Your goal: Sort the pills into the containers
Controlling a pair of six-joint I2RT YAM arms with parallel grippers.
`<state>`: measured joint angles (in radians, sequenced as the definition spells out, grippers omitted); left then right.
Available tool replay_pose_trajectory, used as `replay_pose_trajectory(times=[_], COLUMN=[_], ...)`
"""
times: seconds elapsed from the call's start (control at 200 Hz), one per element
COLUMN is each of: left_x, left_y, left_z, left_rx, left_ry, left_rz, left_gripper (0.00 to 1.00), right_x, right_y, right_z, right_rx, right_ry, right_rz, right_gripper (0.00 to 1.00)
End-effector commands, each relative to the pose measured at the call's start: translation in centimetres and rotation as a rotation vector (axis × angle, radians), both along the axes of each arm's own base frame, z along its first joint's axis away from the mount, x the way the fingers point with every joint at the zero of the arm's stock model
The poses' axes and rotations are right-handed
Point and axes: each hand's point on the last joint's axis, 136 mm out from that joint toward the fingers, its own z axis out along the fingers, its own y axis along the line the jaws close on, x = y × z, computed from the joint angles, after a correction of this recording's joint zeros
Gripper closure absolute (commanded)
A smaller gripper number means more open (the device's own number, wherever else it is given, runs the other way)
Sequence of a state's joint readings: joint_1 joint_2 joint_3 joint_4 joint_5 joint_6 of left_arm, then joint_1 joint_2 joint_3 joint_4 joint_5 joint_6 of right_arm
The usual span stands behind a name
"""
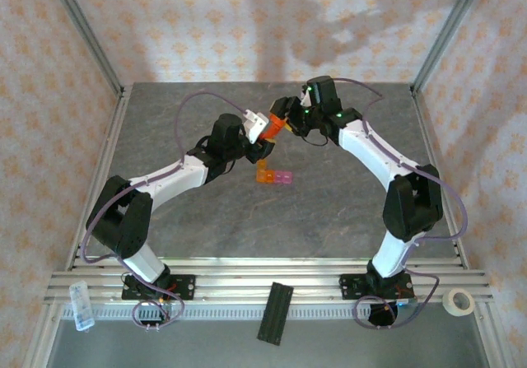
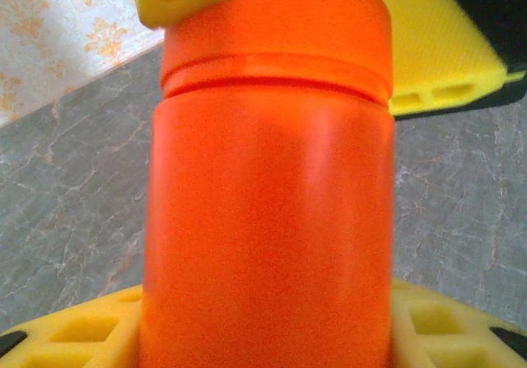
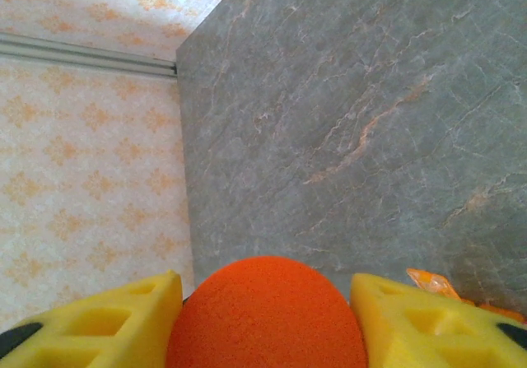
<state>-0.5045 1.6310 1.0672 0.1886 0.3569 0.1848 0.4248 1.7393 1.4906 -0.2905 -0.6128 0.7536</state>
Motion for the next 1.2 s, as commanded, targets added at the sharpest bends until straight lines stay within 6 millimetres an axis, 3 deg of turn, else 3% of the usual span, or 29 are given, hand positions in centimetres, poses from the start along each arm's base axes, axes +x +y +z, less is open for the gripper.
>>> replay_pose_trajectory(times=[0.0, 0.235, 0.42, 0.566, 0.671, 0.796, 0.866, 1.091, 1.191], left_x=[0.8, 0.7, -0.2, -0.4, 0.2, 0.7, 0.9, 0.7, 0.7], left_y=[-0.5, -0.8, -1.9, -2.1, -1.6, -0.6, -0.2, 0.5, 0.3], left_z=[3.5, 4.7, 7.9, 9.3, 8.3, 6.8, 5.9, 3.6, 3.2], left_rx=[-0.035, -0.110, -0.383, -0.499, -0.444, -0.346, -0.274, -0.073, -0.050], left_ry=[-0.085, -0.063, 0.005, 0.038, 0.035, 0.024, 0.004, -0.072, -0.079], left_rz=[0.013, -0.005, -0.145, -0.199, -0.157, -0.094, -0.059, 0.006, 0.007], left_gripper=[1.00, 1.00, 1.00, 1.00, 1.00, 1.00, 1.00, 1.00, 1.00], right_x=[0.1, 0.7, 0.5, 0.0, 0.2, 0.9, 1.3, 1.6, 1.4], right_y=[0.1, -0.8, -1.3, -2.1, -2.4, -3.6, -4.3, -5.1, -4.4], right_z=[0.7, 1.3, 4.1, 4.0, 4.4, 5.2, 5.4, 4.4, 3.6], right_rx=[0.001, 0.019, 0.076, 0.044, 0.058, 0.047, 0.042, 0.057, 0.043], right_ry=[-0.037, -0.117, -0.354, -0.401, -0.375, -0.324, -0.285, -0.123, -0.085], right_rz=[0.006, 0.038, 0.186, 0.225, 0.208, 0.116, 0.058, -0.058, -0.059], right_gripper=[0.54, 0.60, 0.58, 0.57, 0.54, 0.31, 0.24, 0.21, 0.20])
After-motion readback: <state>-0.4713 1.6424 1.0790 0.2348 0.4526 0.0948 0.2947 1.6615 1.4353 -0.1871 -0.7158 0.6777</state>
